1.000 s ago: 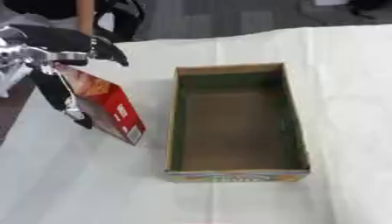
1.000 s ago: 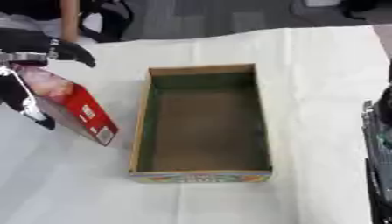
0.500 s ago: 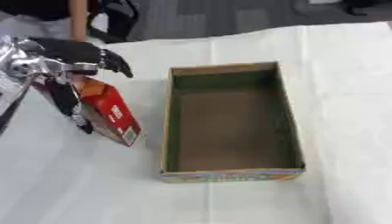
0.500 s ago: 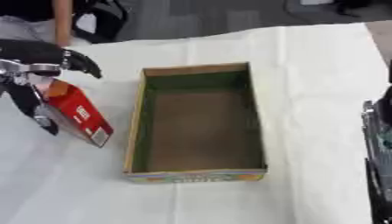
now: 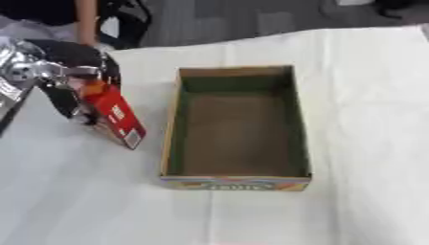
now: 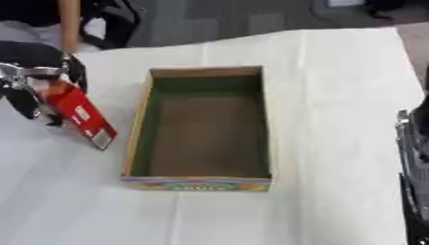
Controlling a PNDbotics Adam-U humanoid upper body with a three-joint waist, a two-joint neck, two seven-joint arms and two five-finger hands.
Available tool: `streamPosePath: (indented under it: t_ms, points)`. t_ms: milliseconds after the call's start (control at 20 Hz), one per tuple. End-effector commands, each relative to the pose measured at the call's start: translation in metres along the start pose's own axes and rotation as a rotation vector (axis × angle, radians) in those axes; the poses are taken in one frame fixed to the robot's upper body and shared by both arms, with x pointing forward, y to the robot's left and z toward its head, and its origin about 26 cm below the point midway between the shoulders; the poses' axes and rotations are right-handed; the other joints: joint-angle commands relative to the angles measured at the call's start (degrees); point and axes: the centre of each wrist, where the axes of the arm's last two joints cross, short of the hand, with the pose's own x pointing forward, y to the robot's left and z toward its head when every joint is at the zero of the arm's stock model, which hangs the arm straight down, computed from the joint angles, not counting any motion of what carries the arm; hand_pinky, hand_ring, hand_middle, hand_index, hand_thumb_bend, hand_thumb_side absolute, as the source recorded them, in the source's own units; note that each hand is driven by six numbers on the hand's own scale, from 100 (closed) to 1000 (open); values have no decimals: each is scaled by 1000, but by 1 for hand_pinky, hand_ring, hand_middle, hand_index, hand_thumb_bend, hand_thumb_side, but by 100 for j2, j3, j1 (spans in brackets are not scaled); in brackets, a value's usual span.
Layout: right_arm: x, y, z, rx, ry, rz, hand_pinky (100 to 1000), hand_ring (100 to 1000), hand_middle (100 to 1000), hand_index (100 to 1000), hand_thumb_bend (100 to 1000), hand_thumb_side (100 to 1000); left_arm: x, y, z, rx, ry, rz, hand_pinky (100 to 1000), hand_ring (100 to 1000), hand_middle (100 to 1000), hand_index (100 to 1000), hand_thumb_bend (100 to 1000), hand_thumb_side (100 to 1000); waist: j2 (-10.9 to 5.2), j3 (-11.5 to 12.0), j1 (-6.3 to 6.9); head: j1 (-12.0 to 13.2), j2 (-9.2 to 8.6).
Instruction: Pick up objects on the table and place them in the box.
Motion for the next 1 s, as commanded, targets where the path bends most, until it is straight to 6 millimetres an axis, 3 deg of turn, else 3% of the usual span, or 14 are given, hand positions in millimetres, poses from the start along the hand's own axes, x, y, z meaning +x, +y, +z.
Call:
streamPosePath:
  t_ms: [50,550,750,1000]
  points:
    - [2,-1,-7,-9,-19,2,485,744,822,844,100,808,-2,-20,-8,-37,26,7,324,362,384,428,100,100,-10,2,-48,-2,-26]
    - [3,-1,-6,-6,-12,4,482,744,820,842,100,811,-1,-10,-4,86,26,-13,339,352,385,434,100,100,-30,29,-58,-32,-27]
    - [3,-1,-5,-2,-8,7,481,744,819,842,100,811,-3,11,5,153,38,-35,341,351,386,434,101,100,-55,52,-57,-70,-17]
    - [2,-2,-3,9,3,11,481,744,819,841,100,811,-5,55,31,240,54,-119,369,379,417,462,127,100,-116,100,-27,-129,-18]
